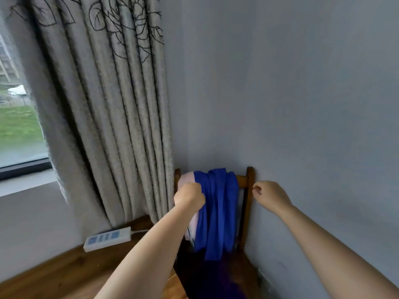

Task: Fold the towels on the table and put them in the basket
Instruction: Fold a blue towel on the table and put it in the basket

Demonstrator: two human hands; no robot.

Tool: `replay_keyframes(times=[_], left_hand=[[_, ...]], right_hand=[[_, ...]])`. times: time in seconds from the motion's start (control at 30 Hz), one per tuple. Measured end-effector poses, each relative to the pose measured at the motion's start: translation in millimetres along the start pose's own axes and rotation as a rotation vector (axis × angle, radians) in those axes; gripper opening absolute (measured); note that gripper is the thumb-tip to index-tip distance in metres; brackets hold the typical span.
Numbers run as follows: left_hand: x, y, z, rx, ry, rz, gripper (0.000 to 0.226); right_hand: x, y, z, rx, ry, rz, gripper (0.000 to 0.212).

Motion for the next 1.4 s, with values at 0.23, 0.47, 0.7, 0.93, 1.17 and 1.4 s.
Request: replay_keyframes(times=[0.23,0.47,0.7,0.93,1.17,1.4], left_hand=[[-40,98,-17,0.044,-0.125,0.030,0.028],[-82,179,-41,0.140,-0.170,0.114,0.034],[-115,214,-38,0.235,-0.174,-0.006,0.040],[-118,218,-24,0.248,-0.384,-0.125,0.043],[-82,206,-6,0.340,-0.638,-0.268,0.026],[6,156,-3,0.321,-0.742,-0.498,0.033]], right_hand=[[-60,110,-22,-0.005,0.040,0.136,0.025],[-124,201,-45,0.001,0.061,0.326,0.024],[-156,232,-58,0.026,0.214,0.238,0.016],[-152,235,-69,-0.060,0.440,0.152,0.019],[-113,235,-64,0.001,0.476,-0.047,0.016],[-17,203,2,0.208,0.474,-0.304,0.013]])
Point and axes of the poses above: each hand's wrist, its own y-axis towards the middle knuckle, its own x-axis out of the back of the hand, z = x × y, the point moved 7 cm from there along y, towards the middle knuckle, and after that the axes turned 3 degrees about -z, right-handed, at the moved point
